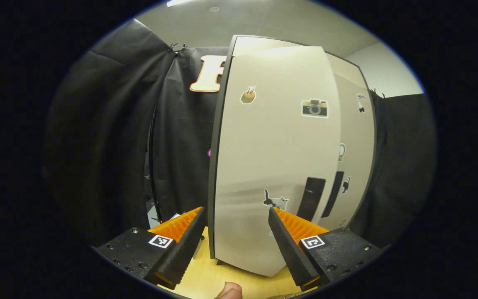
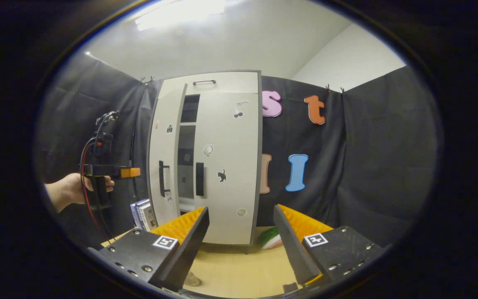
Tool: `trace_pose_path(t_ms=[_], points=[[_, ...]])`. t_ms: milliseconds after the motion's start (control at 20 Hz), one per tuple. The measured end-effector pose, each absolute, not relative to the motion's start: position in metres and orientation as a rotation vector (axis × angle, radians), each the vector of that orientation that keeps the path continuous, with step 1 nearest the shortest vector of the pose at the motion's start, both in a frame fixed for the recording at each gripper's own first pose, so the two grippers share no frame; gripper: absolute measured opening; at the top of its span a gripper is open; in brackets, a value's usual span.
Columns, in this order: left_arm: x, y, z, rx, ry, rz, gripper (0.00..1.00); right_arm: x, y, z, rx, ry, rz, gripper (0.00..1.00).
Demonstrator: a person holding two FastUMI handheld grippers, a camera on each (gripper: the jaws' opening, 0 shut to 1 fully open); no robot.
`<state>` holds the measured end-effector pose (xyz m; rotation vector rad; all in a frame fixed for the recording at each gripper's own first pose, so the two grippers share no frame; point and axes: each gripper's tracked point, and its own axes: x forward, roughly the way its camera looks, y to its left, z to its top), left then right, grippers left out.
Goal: Grasp the bottle in the cabinet with the left hand and place it on the coaster, then close the right door with the right hand and the left door with the left hand.
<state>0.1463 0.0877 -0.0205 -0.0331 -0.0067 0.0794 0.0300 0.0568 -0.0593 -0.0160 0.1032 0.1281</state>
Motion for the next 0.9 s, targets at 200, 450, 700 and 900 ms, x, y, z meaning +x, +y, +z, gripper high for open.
trace_pose_path(t_ms=[200,450,700,900], points=[[0.125,0.073,-0.008,0.015,-0.025,0.061,0.96,0.024,0.056,-0.058,0.001,0.104,0.128,0.95],[0.101,0.064,-0.013,0.011,0.004,0.041,0.92,0.011,0.06,-0.053,-0.028,0.085,0.152,0.95],[0.078,0.053,-0.02,0.016,0.022,0.023,0.92,-0.002,0.06,-0.053,-0.022,0.076,0.162,0.95],[0.061,0.048,-0.024,0.021,0.026,0.014,0.96,-0.01,0.065,-0.056,-0.023,0.081,0.178,0.95]])
